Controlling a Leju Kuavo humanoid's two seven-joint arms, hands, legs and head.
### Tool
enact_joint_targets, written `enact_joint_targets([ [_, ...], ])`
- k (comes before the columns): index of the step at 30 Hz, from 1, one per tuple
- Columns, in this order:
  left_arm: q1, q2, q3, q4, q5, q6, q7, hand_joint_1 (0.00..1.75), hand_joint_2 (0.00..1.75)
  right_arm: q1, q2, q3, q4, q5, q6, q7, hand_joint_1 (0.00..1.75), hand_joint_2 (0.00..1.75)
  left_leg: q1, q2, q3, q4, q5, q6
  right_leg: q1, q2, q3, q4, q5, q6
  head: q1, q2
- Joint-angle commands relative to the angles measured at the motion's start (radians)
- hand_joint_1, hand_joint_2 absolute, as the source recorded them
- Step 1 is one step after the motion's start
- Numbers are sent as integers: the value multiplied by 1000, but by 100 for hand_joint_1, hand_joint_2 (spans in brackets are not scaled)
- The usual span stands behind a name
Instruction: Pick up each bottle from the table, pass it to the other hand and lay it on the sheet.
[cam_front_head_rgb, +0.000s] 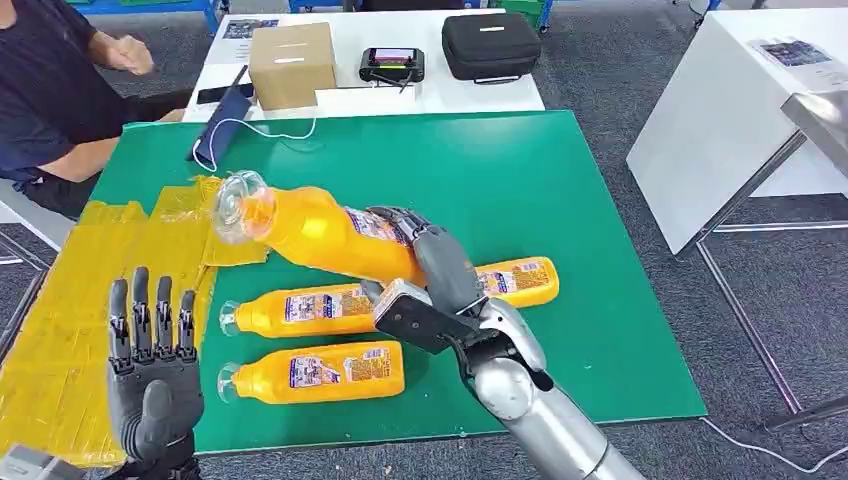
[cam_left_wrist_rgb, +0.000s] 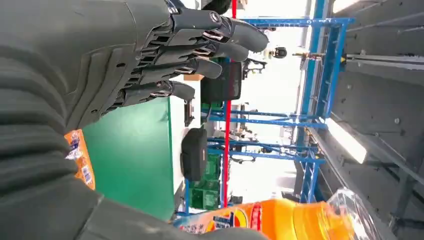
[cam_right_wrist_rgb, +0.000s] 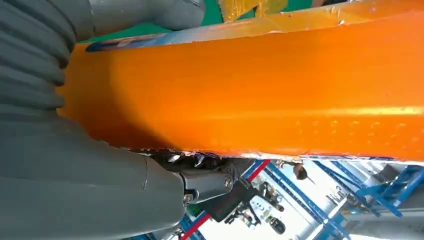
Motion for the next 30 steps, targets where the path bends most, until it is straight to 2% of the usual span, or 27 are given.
enact_joint_targets([
  [1, -35, 21, -19, 65, -55, 31, -3, 0, 175, -80, 7, 56, 113, 2, 15, 12, 175, 175, 1, -1, 2, -1, 0, -1, 0, 7, 2, 0, 0, -2, 0, 0],
  [14, -93, 39, -75, 99, -163, 95, 9, 0, 175, -173, 46, 108, 294, -41, 102, 48, 175, 175, 0, -1, 3, -1, 0, -1, -1, 6, 2, 0, 0, -2, 0, 0],
  [21, -127, 29, -72, 118, -126, 91, 35, 0, 175, -258, 135, 158, 453, -7, 110, 89, 175, 175, 0, 0, 1, 0, 0, -1, 0, 5, 0, 0, 0, -1, 0, 0],
  [24, -122, 24, -57, 113, -98, 87, 35, 0, 175, -255, 163, 199, 475, 17, 111, 84, 175, 175, 1, 0, 3, -1, 0, -1, 0, 9, 1, 0, 0, -2, 0, 0],
  [30, -104, 12, -8, 96, -55, 84, 41, 0, 175, -233, 176, 282, 460, 94, 87, 104, 175, 175, 0, 0, 1, -1, 0, -1, 0, 4, 0, 0, 0, -1, 0, 0],
])
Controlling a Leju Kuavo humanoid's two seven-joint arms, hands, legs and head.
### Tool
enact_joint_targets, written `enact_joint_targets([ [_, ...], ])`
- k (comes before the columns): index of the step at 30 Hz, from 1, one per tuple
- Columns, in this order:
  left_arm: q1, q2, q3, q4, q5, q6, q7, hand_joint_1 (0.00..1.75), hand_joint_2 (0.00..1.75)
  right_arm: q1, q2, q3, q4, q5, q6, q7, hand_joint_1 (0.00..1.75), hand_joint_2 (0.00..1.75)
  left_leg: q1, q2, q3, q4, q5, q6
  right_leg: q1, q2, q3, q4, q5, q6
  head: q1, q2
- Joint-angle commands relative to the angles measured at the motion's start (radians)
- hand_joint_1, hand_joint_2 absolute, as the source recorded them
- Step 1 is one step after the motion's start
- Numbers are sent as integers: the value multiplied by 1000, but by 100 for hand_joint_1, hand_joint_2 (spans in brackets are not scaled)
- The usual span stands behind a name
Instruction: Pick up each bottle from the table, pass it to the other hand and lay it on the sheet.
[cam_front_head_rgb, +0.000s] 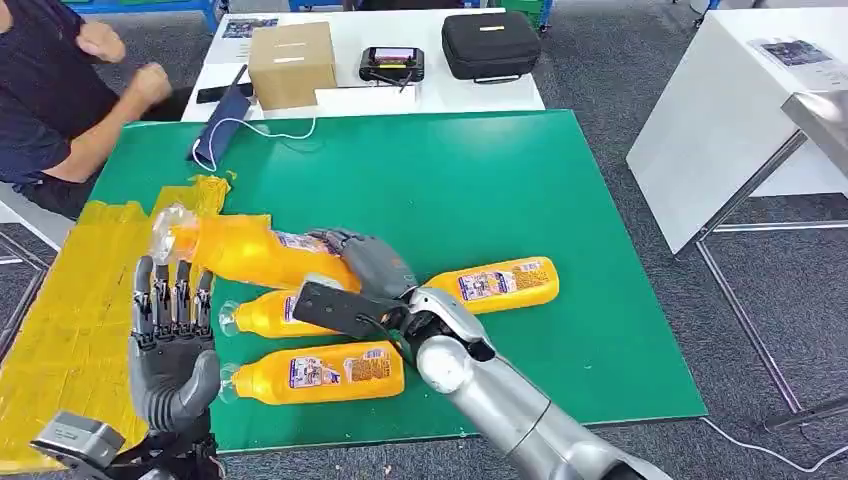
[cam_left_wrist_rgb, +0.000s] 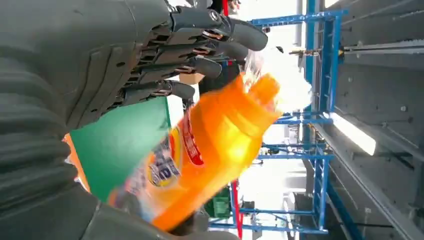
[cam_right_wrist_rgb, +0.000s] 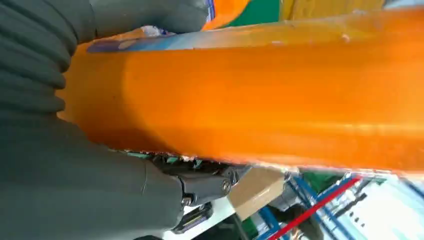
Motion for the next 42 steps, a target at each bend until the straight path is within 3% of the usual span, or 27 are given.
enact_joint_targets([
  [1, -12, -1, 54, 45, 33, 1, 12, 0, 175, -48, 27, 145, 105, 56, -20, 14, 175, 175, 1, -1, 3, -1, -1, -1, 0, 7, 3, -1, -1, -2, 0, 0],
  [13, 27, -32, 164, 41, 26, -12, 1, 0, 175, 22, -37, 239, -40, 105, 35, 38, 175, 175, 0, -3, 2, -1, 0, -1, 0, 4, 1, -1, -1, -1, 1, 0],
  [32, 28, -26, 171, 96, -1, -82, 3, 0, 175, 36, -76, 292, -152, 76, 76, 12, 175, 175, 1, -4, 2, -1, -1, -1, 0, 5, 1, -1, -1, -2, 1, 0],
  [33, 28, -27, 172, 96, 0, -85, 2, 148, 175, 36, -77, 294, -150, 75, 77, 13, 175, 175, 0, -2, 1, -1, 0, 0, 0, 4, 0, -1, 0, -1, 1, 0],
  [34, 28, -27, 173, 98, 13, -99, -6, 175, 175, 32, -76, 296, -139, 70, 82, 15, 175, 175, 1, -3, 3, -1, -1, -1, 0, 7, 2, -1, -1, -2, 0, 0],
  [42, 26, -32, 173, 99, 29, -119, -26, 175, 175, 34, -76, 298, -111, 64, 84, 12, 175, 175, 1, -3, 1, -1, 0, -1, 0, 5, 1, -1, -1, -2, 1, 0],
])
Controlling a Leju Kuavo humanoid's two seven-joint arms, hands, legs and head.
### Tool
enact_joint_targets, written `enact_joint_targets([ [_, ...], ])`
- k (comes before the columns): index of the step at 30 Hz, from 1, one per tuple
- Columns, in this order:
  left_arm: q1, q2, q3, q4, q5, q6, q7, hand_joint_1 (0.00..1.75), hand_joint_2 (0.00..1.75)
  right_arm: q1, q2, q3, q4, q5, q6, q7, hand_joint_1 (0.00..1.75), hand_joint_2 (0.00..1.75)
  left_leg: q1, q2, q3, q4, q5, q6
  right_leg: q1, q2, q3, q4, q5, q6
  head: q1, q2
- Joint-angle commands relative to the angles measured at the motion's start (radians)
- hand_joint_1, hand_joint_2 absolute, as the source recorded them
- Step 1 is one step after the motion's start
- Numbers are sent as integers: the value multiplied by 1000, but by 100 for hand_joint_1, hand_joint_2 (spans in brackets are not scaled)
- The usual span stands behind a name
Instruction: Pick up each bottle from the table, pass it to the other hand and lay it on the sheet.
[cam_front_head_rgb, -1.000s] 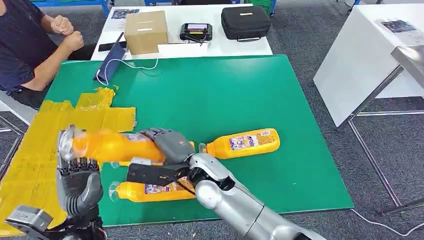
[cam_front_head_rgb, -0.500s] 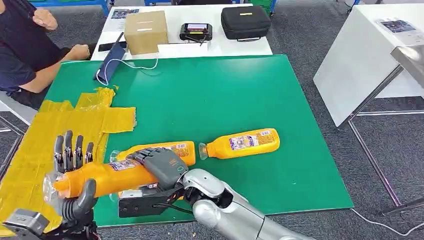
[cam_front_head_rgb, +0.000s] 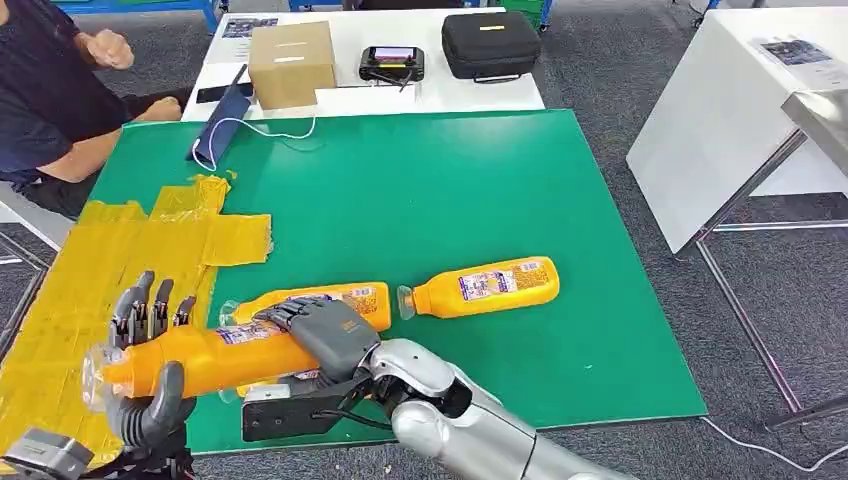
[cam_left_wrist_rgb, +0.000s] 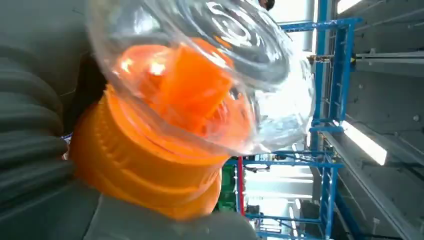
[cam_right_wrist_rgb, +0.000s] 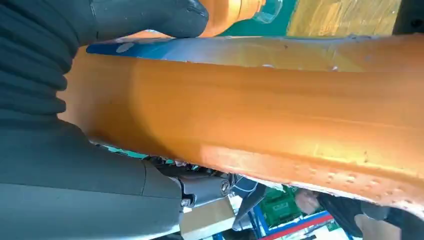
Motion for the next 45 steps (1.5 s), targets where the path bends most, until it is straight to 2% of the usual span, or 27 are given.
enact_joint_targets([
  [1, -23, -13, 18, 69, 12, -12, -5, 175, 175, -24, -34, 68, 12, -7, 10, -12, 175, 175, 0, -2, 2, -1, 0, 0, 0, 3, 2, -1, 0, -1, 0, 0],
  [16, -25, -19, 23, 72, 37, -24, -18, 175, 175, -13, -38, 62, 39, -10, 4, -19, 175, 175, 0, -3, 3, -2, 0, 0, 0, 3, 3, -1, 0, -1, 0, 0],
  [21, -23, -18, 18, 63, 41, -26, -18, 175, 175, 8, -48, 35, 23, 26, -47, -34, 175, 175, 1, -5, 4, -1, 0, -1, 0, 5, 4, -2, -1, -2, 0, 0],
  [22, -19, -20, 17, 55, 41, -26, -18, 175, 175, 22, -54, 24, 3, 68, -91, -41, 30, 175, 1, -4, 3, -2, 0, -1, 0, 3, 3, -2, 0, -1, 0, 0],
  [23, -13, -21, 17, 46, 41, -27, -18, 175, 175, 41, -55, 9, -16, 88, -128, -46, 0, 175, 1, -4, 2, -1, 0, -1, 0, 3, 3, -2, 0, -1, 0, 0],
  [26, -6, -23, 16, 35, 41, -27, -18, 175, 175, 46, -63, 11, -35, 105, -122, -34, 0, 175, 1, -6, 4, -1, -1, -1, 0, 5, 5, -2, -1, -2, 0, 0],
  [27, -4, -23, 17, 34, 41, -27, -18, 175, 175, 51, -65, 3, -42, 105, -124, -33, 0, 0, 1, -5, 3, 0, -1, -1, 0, 5, 3, -1, -1, -2, 0, 0],
  [35, 1, -30, 29, 11, 13, 32, -4, 175, 175, 94, -92, -19, -103, 122, -136, -84, 0, 0, 1, -3, 1, 0, 0, 0, 1, 3, 1, -1, 0, -1, 0, 0],
  [39, -14, -20, 60, -24, -326, 311, 3, 175, 175, 129, -119, -36, -109, 142, -134, -86, 0, 0, 1, -6, 2, 0, -1, -1, 1, 4, 3, -1, -1, -2, 0, 0],
  [43, -68, 32, 90, -24, -529, 400, 102, 175, 175, 151, -134, -54, -115, 158, -137, -94, 0, 0, 1, -6, 1, -1, 0, -1, 0, 1, 2, -1, -1, -1, 0, 0],
  [45, -74, 36, 95, -22, -529, 400, 106, 175, 175, 153, -136, -54, -116, 159, -137, -94, 0, 0, 1, -6, 2, -1, 0, -1, 0, 3, 2, -1, -1, -2, 0, 0],
])
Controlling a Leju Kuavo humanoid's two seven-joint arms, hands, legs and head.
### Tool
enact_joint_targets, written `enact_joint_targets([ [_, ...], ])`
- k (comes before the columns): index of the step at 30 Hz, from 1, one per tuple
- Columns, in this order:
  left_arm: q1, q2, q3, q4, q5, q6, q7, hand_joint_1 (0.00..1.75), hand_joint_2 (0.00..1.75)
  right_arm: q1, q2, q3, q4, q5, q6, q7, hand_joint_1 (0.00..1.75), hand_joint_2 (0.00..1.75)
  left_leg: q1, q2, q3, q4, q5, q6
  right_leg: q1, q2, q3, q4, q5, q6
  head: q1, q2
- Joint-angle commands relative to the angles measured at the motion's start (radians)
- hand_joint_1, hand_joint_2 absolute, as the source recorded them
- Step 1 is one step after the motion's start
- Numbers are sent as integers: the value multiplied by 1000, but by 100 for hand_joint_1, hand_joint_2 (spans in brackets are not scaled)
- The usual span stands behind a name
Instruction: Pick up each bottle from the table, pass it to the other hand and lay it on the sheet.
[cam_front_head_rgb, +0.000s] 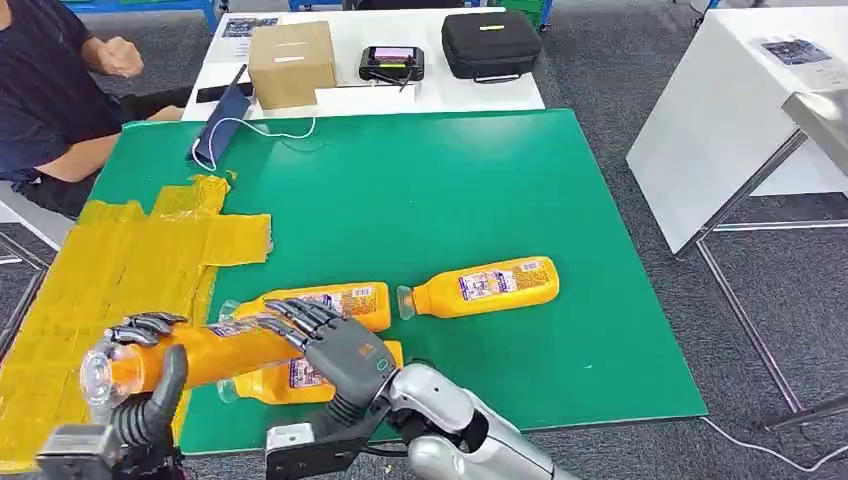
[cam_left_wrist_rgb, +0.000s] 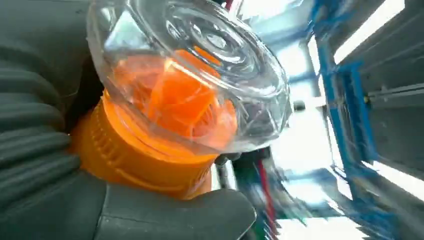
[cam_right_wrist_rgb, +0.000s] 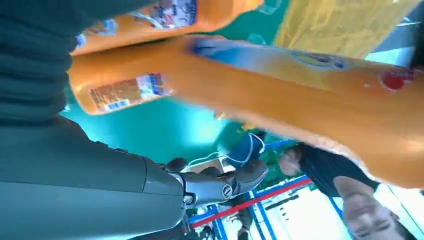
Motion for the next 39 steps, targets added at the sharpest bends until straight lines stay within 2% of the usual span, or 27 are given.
enact_joint_targets([
  [1, -83, 53, 65, 7, -201, 95, 91, 175, 175, 25, -68, -24, -21, 13, -6, -10, 0, 0, 1, -6, 3, -1, 0, -1, 0, 3, 4, -1, -1, -2, 0, 0],
  [4, -105, 67, 85, 25, -392, 182, 155, 175, 175, 33, -69, -32, -30, 21, -3, -11, 0, 0, 2, -7, 4, 0, -1, -1, 0, 7, 5, 0, -2, -3, 0, 0],
  [6, -134, 90, 103, 41, -473, 216, 199, 175, 175, 35, -76, -31, -32, 25, 4, -10, 0, 0, 1, -4, 2, -1, 0, -1, 0, 3, 3, 0, -1, -2, 0, 0],
  [11, -163, 113, 109, 89, -604, 229, 253, 175, 175, 32, -73, -31, -10, 26, 22, 3, 0, 0, 1, -6, 3, -1, 0, -1, 0, 4, 4, -1, -1, -2, 0, 0],
  [17, -166, 111, 104, 95, -609, 231, 255, 175, 175, 32, -72, -31, -6, 26, 22, 2, 0, 0, 1, -4, 2, -1, 0, -1, 0, 4, 3, -1, -1, -2, 0, 0],
  [19, -169, 126, 85, 115, -726, 242, 303, 175, 175, 24, -72, -25, 3, 29, 39, 22, 0, 0, 1, -4, 4, -1, 0, -1, 0, 5, 4, -1, -1, -2, 0, 0],
  [24, -236, 196, -1, 327, -983, 210, 433, 175, 175, -10, -62, 5, 34, -4, 86, 38, 0, 0, 1, -7, 4, -2, 1, -1, 0, 3, 5, -2, 0, -2, 0, 0],
  [25, -251, 226, -16, 390, -1048, 174, 476, 175, 175, -22, -57, 17, 39, -18, 105, 40, 0, 0, 0, -6, 4, -3, 2, -1, -1, 2, 4, -1, 0, -2, 0, 0],
  [27, -268, 246, -28, 457, -1049, 176, 482, 175, 175, -32, -53, 28, 42, -34, 121, 42, 0, 0, -1, -3, 3, -2, 1, -1, -1, 2, 2, -1, 0, -1, 0, 0],
  [30, -269, 248, -28, 468, -1048, 185, 484, 175, 175, -34, -53, 30, 43, -35, 122, 43, 0, 0, 0, -3, 3, -2, 1, -1, 0, 3, 2, -1, 0, -2, 0, 0],
  [34, -267, 291, -49, 560, -1142, 138, 532, 175, 175, -52, -48, 53, 58, -59, 133, 47, 0, 0, 1, -4, 5, -2, 1, -2, 0, 6, 4, -1, 0, -2, 0, 0],
  [35, -267, 295, -52, 581, -1139, 137, 531, 175, 175, -55, -47, 57, 61, -60, 134, 47, 0, 175, 0, -2, 5, -2, 0, -2, -1, 6, 4, -1, 0, -2, 0, 0],
  [39, -270, 304, -65, 618, -1166, 148, 541, 175, 175, -63, -44, 67, 69, -62, 136, 49, 0, 175, 0, -1, 4, -2, 1, -2, -1, 6, 4, -1, 0, -2, 0, 0],
])
